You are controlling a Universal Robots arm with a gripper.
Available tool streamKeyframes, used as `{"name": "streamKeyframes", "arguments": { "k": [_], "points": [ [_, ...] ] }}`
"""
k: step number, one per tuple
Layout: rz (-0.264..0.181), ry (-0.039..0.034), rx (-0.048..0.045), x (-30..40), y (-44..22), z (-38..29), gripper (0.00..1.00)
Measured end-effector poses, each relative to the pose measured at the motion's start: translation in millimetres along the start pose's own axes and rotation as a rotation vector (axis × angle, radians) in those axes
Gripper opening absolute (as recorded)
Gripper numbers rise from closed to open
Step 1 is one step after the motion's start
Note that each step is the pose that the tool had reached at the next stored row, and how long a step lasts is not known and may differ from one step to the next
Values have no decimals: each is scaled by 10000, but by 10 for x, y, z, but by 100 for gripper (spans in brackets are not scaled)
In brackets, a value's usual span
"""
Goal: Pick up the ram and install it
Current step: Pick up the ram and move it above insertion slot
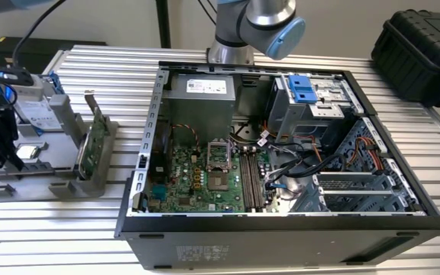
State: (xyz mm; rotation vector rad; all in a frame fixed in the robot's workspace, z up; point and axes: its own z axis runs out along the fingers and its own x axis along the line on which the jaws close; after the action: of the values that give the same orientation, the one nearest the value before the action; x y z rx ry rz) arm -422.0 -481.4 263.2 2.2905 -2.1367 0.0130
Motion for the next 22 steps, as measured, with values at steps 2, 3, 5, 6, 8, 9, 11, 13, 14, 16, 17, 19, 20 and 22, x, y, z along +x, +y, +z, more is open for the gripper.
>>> {"name": "streamKeyframes", "arguments": {
  "k": [2,3,5,6,8,9,11,13,14,16,17,19,20,22],
  "points": [
    [0,0,0,0,0,-9,0],
    [0,0,-1,0,0,-14,0],
    [0,1,-1,0,0,-25,0],
    [0,0,-1,0,0,-30,0],
    [0,0,0,0,0,-40,0],
    [0,0,0,0,0,-45,0],
    [0,0,0,1,0,-54,0],
    [0,-1,1,1,0,-63,0],
    [0,0,0,1,0,-68,0],
    [0,0,0,1,0,-75,0],
    [0,0,0,1,0,-78,0],
    [0,0,1,1,0,-82,0],
    [-1,0,0,1,0,-84,0],
    [0,0,-1,1,0,-89,0]
  ]
}}
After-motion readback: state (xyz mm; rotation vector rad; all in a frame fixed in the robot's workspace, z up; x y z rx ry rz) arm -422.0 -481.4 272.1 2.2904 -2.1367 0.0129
